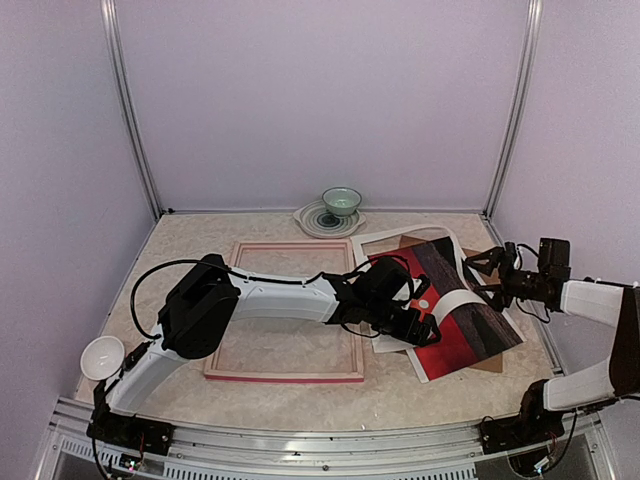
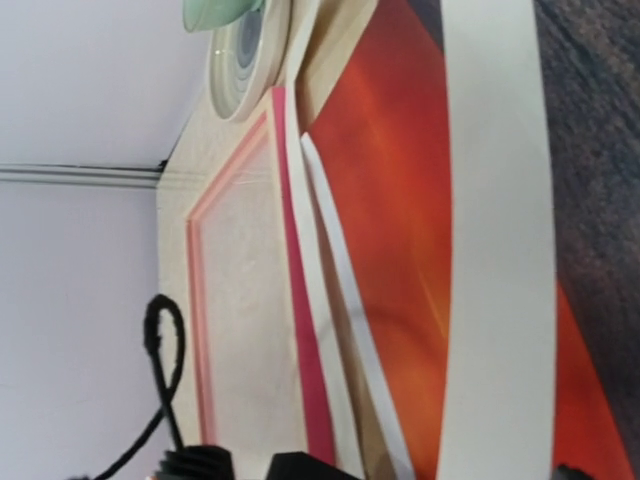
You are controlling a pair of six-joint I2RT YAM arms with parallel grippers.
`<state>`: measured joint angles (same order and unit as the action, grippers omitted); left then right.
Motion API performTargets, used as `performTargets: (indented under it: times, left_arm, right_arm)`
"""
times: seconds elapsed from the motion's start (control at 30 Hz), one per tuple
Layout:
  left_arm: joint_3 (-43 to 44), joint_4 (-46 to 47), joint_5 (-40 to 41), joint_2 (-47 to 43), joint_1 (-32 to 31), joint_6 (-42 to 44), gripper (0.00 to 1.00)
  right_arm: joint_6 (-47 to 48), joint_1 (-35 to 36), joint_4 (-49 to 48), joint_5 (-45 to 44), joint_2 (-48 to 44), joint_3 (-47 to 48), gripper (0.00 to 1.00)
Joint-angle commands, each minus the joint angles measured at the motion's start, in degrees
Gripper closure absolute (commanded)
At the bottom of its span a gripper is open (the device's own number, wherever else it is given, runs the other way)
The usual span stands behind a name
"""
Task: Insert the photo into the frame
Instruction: Pick up the mat board from the photo.
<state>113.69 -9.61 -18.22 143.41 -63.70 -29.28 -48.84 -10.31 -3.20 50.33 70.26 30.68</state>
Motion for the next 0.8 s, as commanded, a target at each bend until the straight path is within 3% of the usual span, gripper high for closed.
performTargets:
  times: [0.0,0.3,0.77]
  left_arm:
    - [-1.39,-0.33,-1.68,1.28,-0.47,0.36,0.04]
    - [-2.77,0.73,-1.83,0.69,-0.11,-0.08,0.04]
    - [-5.67,2.59,-0.69,-0.71,0.71,-1.71,0.04]
  right_arm:
    - [-3.77,-0.71,-4.17,4.23,-1.16,-1.5,0.01]
    - [-10.64,-0.9,-11.5,7.13,-2.37,-2.68,0.01]
    - [-14.48,-1.03,-11.66,8.11,-4.82,-3.07,0.01]
